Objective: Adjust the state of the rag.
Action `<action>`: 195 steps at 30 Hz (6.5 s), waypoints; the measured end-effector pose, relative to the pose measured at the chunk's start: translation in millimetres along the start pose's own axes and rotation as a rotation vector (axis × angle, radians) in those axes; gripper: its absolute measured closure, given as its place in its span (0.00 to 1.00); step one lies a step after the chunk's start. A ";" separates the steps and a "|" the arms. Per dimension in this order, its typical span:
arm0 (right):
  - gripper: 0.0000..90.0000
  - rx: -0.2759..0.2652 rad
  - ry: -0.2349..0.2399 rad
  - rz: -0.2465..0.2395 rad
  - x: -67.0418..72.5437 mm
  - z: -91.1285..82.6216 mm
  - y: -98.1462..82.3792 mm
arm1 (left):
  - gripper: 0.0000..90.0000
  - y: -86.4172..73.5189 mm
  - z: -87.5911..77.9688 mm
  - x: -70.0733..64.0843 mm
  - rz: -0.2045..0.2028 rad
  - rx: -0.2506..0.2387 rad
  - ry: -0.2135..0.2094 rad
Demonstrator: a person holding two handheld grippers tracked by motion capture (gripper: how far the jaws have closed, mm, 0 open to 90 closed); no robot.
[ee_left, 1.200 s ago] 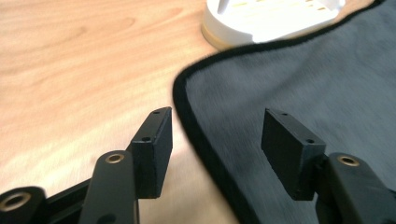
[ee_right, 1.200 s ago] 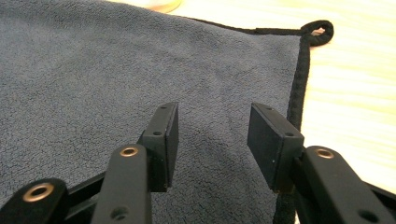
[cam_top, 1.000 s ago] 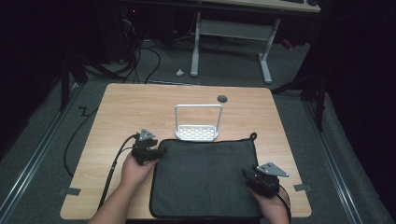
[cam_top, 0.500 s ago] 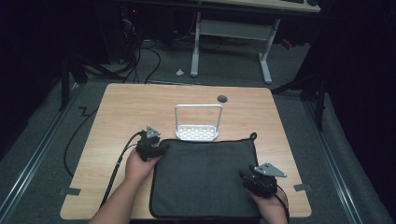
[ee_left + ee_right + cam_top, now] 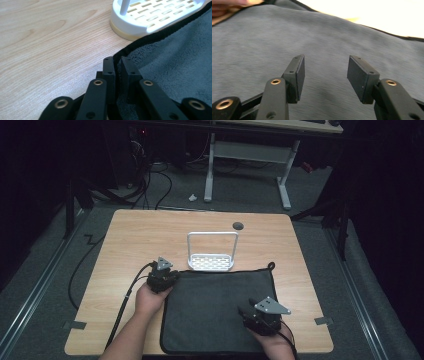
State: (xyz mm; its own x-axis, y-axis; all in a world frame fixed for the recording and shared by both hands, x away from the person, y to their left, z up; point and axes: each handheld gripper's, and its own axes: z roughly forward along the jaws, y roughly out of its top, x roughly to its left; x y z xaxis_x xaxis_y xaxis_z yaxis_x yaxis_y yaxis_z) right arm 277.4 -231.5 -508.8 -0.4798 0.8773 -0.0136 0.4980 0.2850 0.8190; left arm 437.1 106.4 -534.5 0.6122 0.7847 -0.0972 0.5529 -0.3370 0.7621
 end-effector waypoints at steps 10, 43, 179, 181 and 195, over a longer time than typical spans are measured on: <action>0.53 0.032 0.110 -0.173 69.6 20.8 15.4 | 0.93 -3.3 -4.0 13.7 -0.129 -0.029 -0.058; 0.51 0.155 0.393 -0.269 198.6 80.2 32.4 | 0.92 -5.3 -6.7 16.0 -0.151 -0.050 -0.084; 0.82 -0.017 0.134 -0.163 81.0 -37.5 -15.5 | 0.88 58.8 34.6 -127.0 -0.187 -0.063 -0.132; 0.78 -0.057 0.122 -0.131 76.1 -41.9 -12.6 | 0.77 59.8 33.8 -131.7 -0.180 -0.084 -0.173; 0.81 -0.074 0.065 -0.101 60.3 -36.7 -9.7 | 0.66 33.4 -9.0 -102.7 -0.128 -0.111 -0.157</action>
State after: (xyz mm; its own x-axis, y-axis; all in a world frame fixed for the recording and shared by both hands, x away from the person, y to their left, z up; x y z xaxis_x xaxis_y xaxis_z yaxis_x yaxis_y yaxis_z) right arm 217.1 -195.6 -496.5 -0.5720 0.8179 -0.0628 0.3911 0.3393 0.8555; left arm 387.6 19.2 -493.3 0.6265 0.7237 -0.2894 0.5712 -0.1737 0.8022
